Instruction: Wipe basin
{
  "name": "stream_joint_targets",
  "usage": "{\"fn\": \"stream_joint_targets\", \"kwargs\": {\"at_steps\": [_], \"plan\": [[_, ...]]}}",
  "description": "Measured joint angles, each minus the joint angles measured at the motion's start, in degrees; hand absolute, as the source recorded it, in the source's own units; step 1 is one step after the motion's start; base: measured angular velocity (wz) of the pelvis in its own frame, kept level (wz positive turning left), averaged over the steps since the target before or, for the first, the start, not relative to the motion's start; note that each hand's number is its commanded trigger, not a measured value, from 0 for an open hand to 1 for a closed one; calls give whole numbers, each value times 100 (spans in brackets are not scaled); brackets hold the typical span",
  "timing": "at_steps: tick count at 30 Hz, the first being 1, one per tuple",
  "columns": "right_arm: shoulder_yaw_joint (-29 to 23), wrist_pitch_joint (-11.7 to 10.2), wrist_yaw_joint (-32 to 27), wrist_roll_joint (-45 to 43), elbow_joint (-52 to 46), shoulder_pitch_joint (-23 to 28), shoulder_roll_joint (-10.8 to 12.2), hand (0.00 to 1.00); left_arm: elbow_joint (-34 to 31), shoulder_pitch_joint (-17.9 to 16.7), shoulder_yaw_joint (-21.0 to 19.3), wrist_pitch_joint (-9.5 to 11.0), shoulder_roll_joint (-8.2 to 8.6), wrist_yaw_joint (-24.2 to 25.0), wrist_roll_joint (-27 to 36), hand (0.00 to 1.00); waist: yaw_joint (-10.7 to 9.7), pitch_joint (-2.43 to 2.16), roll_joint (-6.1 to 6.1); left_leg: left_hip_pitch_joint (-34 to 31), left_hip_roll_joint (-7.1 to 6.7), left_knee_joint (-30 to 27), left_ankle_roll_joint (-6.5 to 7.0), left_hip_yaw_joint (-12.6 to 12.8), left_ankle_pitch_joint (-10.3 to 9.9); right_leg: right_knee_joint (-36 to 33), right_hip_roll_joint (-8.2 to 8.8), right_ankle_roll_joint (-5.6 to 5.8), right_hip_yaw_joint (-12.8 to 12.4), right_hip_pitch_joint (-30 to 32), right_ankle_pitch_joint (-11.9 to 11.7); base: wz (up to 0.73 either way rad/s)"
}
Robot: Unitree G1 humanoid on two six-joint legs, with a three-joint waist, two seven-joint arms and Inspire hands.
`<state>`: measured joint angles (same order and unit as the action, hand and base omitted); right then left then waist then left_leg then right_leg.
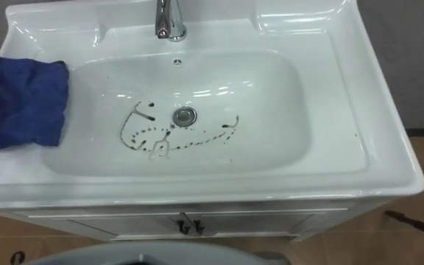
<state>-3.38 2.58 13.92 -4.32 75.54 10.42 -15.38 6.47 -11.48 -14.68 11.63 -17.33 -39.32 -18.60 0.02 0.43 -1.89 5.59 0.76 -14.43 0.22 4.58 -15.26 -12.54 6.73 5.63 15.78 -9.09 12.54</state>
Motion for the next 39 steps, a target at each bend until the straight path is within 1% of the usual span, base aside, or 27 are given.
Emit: {"fn": "stream_joint_targets", "kwargs": {"at_steps": [1,3,4,8,11,13,14,16,17,19,20,23,25,27,29,32,35,39], "plan": [[0,31,-2,-1,16,-16,8,0,107,12,41,-28,54,5,-41,0,-6,3,8,0,2,30,-1,0,-1,0,-6,0,-6,2,0,-4],[2,80,-10,-2,14,-36,29,0,299,23,71,-76,107,12,-153,0,-24,3,17,1,5,49,-3,1,1,2,-15,-1,-20,13,-1,0],[5,104,-12,0,13,-33,41,0,367,23,141,-124,108,13,-172,0,-22,-2,31,2,7,53,-4,4,2,3,-20,-1,-31,19,-1,0],[57,125,-16,-2,-33,-34,50,0,435,21,225,-138,130,44,-174,0,18,-10,68,8,7,52,-9,37,16,-6,-30,-6,-134,86,-4,-7],[105,126,-19,-59,-82,-42,57,0,566,20,264,-181,131,165,-164,0,22,-18,102,3,7,-15,-7,46,20,-9,-28,-9,-134,93,-5,-8],[106,131,-8,-68,-82,-67,63,0,681,21,329,-264,131,266,-162,0,18,-36,115,2,7,-23,-7,14,20,-8,-28,-12,-130,93,-7,0],[106,135,-7,-68,-81,-75,68,0,719,21,354,-272,131,284,-160,0,20,-43,123,3,7,-23,-7,12,20,-8,-29,-12,-131,91,-7,0],[106,210,-11,-69,-78,-117,98,0,1001,60,388,-278,181,386,-151,0,15,-47,160,10,8,-35,-7,12,20,-8,-30,-13,-129,77,-8,0],[104,222,-8,-75,-78,-126,104,0,1088,74,387,-283,205,411,-150,0,9,-42,155,8,9,-39,-7,13,20,-8,-30,-14,-128,78,-9,0],[100,249,-7,-78,-75,-142,131,0,1302,99,385,-295,331,541,-113,0,6,-35,157,-1,10,-40,-7,5,19,-7,-31,-18,-128,82,-11,0],[99,253,-6,-78,-74,-142,139,0,1318,99,385,-295,353,572,-112,0,7,-33,155,-2,12,-40,-8,2,19,-7,-33,-18,-128,82,-11,0],[99,260,3,-82,-70,-156,164,0,1344,117,368,-295,360,655,-112,0,8,-21,129,-4,46,-17,-14,-6,14,-7,-71,-56,-131,87,-34,-2],[99,290,15,-83,-62,-158,164,0,1410,136,367,-296,372,682,-113,0,0,-22,105,-14,64,-1,-23,-9,12,-8,-89,-61,-130,88,-37,-5],[99,332,88,-84,-58,-149,164,0,1425,137,367,-297,403,732,-113,0,-4,-27,84,-22,66,0,-28,-12,14,-8,-93,-65,-130,90,-40,0],[102,384,182,-81,-42,-135,168,0,1446,137,367,-297,453,750,-114,0,-11,-44,62,-22,65,-9,-27,-7,15,-10,-93,-83,-131,92,-51,0],[106,386,230,-81,-42,-136,172,0,1543,137,370,-303,462,762,-116,0,-26,-42,62,-13,63,-11,-27,2,16,-9,-93,-88,-131,92,-53,0],[110,384,243,-79,-22,-141,170,0,1544,143,368,-344,463,823,-186,0,-16,-44,58,-5,64,1,-28,2,17,-9,-96,-87,-135,95,-53,0],[99,406,249,-79,-25,-133,169,0,1542,143,370,-460,462,883,-327,0,-32,-48,78,-3,61,2,-29,5,20,-7,-98,-87,-150,92,-53,0]]}}
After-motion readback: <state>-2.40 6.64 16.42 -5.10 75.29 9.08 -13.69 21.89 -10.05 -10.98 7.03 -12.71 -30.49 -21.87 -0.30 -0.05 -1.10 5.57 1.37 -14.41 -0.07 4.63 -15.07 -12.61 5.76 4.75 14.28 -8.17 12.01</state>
